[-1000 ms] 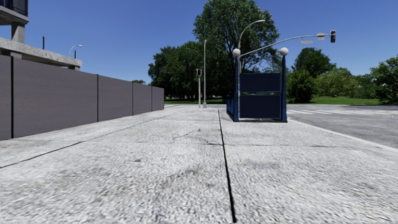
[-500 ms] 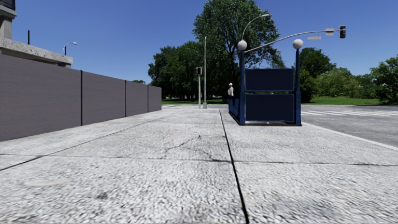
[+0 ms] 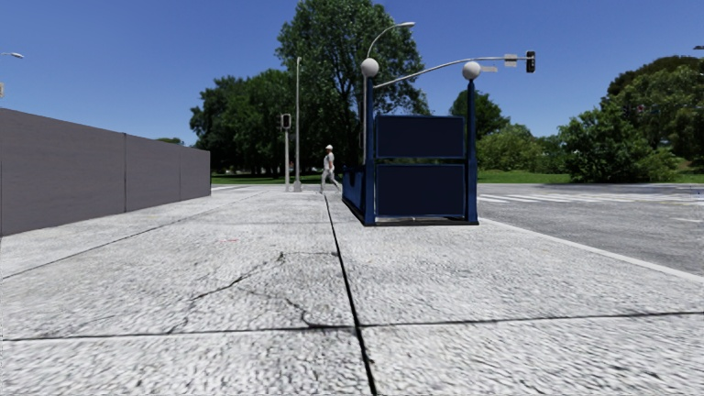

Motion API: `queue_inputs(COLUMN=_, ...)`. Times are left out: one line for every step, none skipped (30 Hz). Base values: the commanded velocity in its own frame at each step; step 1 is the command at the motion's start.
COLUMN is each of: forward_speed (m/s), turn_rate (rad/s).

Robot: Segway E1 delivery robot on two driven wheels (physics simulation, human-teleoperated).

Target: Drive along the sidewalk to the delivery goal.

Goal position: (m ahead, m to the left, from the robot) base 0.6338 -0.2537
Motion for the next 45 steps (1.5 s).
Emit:
queue_inputs(forward_speed=0.84, turn_rate=-0.22)
queue_inputs(forward_speed=0.83, turn_rate=-0.21)
queue_inputs(forward_speed=0.83, turn_rate=-0.21)
queue_inputs(forward_speed=0.81, turn_rate=-0.21)
queue_inputs(forward_speed=0.8, turn_rate=-0.21)
queue_inputs(forward_speed=0.78, turn_rate=-0.2)
queue_inputs(forward_speed=0.77, turn_rate=-0.2)
queue_inputs(forward_speed=0.77, turn_rate=-0.2)
queue_inputs(forward_speed=0.69, turn_rate=-0.2)
queue_inputs(forward_speed=0.66, turn_rate=-0.21)
queue_inputs(forward_speed=0.63, turn_rate=-0.27)
queue_inputs(forward_speed=0.61, turn_rate=-1.03)
queue_inputs(forward_speed=0.61, turn_rate=-1.2)
queue_inputs(forward_speed=0.61, turn_rate=-1.2)
queue_inputs(forward_speed=0.6, turn_rate=-1.2)
queue_inputs(forward_speed=0.59, turn_rate=-1.2)
queue_inputs(forward_speed=0.57, turn_rate=-0.83)
queue_inputs(forward_speed=0.57, turn_rate=-0.83)
queue_inputs(forward_speed=0.53, turn_rate=-0.33)
queue_inputs(forward_speed=0.5, turn_rate=-0.13)
queue_inputs(forward_speed=0.49, turn_rate=0.0)
queue_inputs(forward_speed=0.41, turn_rate=0.0)
queue_inputs(forward_speed=0.41, turn_rate=0.0)
queue_inputs(forward_speed=0.3, turn_rate=0.0)
queue_inputs(forward_speed=0.2, turn_rate=0.0)
queue_inputs(forward_speed=0.12, turn_rate=0.0)
queue_inputs(forward_speed=0.0, turn_rate=0.0)
queue_inputs(forward_speed=0.0, turn_rate=0.0)
queue_inputs(forward_speed=0.0, turn_rate=0.0)
queue_inputs(forward_speed=0.0, turn_rate=0.0)
queue_inputs(forward_speed=0.0, turn_rate=0.0)
queue_inputs(forward_speed=0.0, turn_rate=0.0)
queue_inputs(forward_speed=0.0, turn_rate=0.0)
queue_inputs(forward_speed=0.0, turn_rate=0.0)
queue_inputs(forward_speed=0.0, turn_rate=0.0)
queue_inputs(forward_speed=0.0, turn_rate=0.0)
queue_inputs(forward_speed=0.0, turn_rate=0.0)
queue_inputs(forward_speed=0.0, turn_rate=0.0)
queue_inputs(forward_speed=0.0, turn_rate=0.0)
queue_inputs(forward_speed=0.0, turn_rate=0.0)
queue_inputs(forward_speed=0.0, turn_rate=0.0)
queue_inputs(forward_speed=0.0, turn_rate=0.0)
queue_inputs(forward_speed=0.0, turn_rate=0.0)
queue_inputs(forward_speed=0.0, turn_rate=0.0)
queue_inputs(forward_speed=0.0, turn_rate=0.0)
